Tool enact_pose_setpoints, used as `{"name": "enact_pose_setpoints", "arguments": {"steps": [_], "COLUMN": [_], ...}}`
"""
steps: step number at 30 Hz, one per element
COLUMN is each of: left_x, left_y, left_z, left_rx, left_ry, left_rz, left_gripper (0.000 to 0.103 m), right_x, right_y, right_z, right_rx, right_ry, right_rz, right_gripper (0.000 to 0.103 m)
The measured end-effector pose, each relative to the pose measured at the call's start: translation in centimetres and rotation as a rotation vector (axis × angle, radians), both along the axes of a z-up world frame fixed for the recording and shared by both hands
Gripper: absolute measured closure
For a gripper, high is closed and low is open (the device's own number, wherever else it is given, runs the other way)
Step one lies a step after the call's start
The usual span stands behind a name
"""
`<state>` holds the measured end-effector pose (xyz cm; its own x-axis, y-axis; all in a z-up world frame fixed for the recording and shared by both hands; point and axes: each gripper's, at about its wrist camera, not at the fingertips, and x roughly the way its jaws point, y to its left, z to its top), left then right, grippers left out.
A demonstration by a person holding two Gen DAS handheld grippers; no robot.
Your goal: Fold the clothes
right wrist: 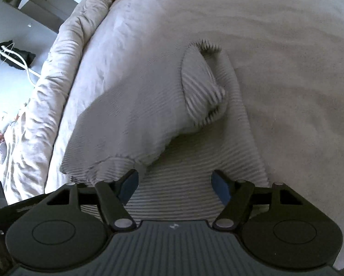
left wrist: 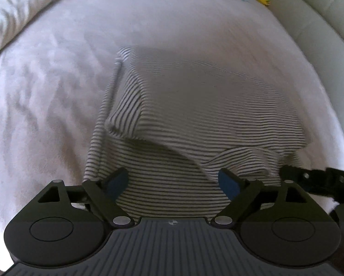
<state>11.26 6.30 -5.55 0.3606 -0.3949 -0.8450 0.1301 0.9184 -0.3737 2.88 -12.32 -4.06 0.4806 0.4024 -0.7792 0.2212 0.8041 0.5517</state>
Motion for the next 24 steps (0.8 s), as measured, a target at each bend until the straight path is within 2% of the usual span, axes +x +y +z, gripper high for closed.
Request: {"name": "enact_pose_setpoints", "arguments": {"steps": [4, 6, 7, 10, 12, 15, 18, 21, 23, 24], "left_x": [1.4, 1.9, 2.1, 3.0, 4.0, 5.6, 6.9, 7.2, 6.7, 6.4], "left_y": [2.4, 3.0, 3.1, 3.4, 4.1, 4.9, 5.8, 6.3, 6.7, 7.0], "left_z": [0.1, -0.9, -1.4, -2.8, -2.6, -1.0, 0.6, 0.9, -0.1, -0.7], "left_rx": [-0.158, -0.237, -0.251, -0.281, -0.3, -0.314, -0.362, -0.34, -0.31, -0.305], "left_ry": [0.068, 0.142, 0.152, 0.168, 0.154, 0.1, 0.053, 0.031, 0.067, 0.089], "left_rz": [0.019, 0.031, 0.049, 0.107, 0.157, 0.16, 0.144, 0.134, 0.147, 0.153], "left_gripper": [0.009, 0.009, 0.009, 0.009, 0.009, 0.009, 0.009, 0.008, 0.008, 0.008], "right_x": [1.0, 1.5, 1.8, 2.6, 3.4, 4.9, 6.5, 7.6, 7.7, 7.6], "right_y": [-2.1, -2.7, -2.8, -2.6, -2.4, -2.8, -3.4, -3.3, -3.1, -3.1], "right_z": [0.4, -0.1, -0.5, -1.9, -2.1, -0.9, 0.4, 0.7, -0.2, -0.7], "right_rx": [0.088, 0.147, 0.174, 0.214, 0.224, 0.221, 0.277, 0.214, 0.136, 0.138], "right_ry": [0.014, 0.034, 0.046, 0.06, 0.048, -0.004, -0.062, -0.051, 0.003, 0.022], "right_rz": [-0.029, -0.058, -0.075, -0.128, -0.147, -0.152, -0.164, -0.142, -0.128, -0.132], "right_gripper": [0.027, 0.027, 0.026, 0.022, 0.021, 0.021, 0.021, 0.021, 0.021, 0.021]}}
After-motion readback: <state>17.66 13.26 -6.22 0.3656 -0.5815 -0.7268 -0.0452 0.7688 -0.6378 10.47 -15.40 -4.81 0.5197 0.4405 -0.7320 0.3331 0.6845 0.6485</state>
